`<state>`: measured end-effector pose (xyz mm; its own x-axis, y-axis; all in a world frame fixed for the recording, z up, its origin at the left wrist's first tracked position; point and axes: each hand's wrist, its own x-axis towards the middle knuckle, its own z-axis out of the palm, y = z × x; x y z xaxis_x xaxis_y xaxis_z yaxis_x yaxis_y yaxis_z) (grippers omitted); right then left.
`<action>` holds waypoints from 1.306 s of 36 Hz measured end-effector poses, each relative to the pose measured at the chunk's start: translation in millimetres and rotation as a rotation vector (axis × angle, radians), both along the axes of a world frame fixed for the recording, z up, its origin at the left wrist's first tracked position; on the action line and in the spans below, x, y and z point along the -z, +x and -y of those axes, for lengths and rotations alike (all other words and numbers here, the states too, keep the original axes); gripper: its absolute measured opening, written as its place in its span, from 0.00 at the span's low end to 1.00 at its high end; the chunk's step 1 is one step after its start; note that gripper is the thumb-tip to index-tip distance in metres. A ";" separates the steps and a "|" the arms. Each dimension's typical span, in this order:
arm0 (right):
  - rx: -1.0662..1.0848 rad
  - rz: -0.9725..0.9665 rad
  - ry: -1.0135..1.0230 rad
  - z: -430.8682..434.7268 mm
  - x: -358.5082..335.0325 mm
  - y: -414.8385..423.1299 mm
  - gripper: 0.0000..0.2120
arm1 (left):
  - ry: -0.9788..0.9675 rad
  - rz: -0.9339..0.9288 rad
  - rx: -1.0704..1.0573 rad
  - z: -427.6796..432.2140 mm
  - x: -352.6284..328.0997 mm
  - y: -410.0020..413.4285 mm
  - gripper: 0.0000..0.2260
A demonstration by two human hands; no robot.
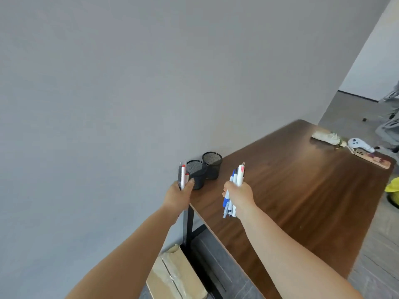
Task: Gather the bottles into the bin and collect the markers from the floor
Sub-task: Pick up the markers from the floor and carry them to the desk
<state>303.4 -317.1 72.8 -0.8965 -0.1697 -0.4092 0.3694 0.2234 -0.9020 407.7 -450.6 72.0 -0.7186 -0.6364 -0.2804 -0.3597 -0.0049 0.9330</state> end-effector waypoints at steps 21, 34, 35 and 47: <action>-0.150 -0.243 -0.181 117.0 33.2 -204.4 0.07 | -0.077 -0.113 -0.204 44.4 56.8 -196.2 0.14; -0.254 -0.314 -0.191 145.7 78.3 -210.7 0.07 | -0.109 -0.090 -0.280 58.0 82.2 -216.0 0.05; -0.259 -0.314 -0.189 146.7 80.3 -211.4 0.06 | -0.115 -0.086 -0.281 58.4 82.9 -217.0 0.05; -0.282 -0.325 -0.163 142.2 87.1 -215.2 0.07 | -0.106 -0.072 -0.281 60.2 84.9 -221.2 0.07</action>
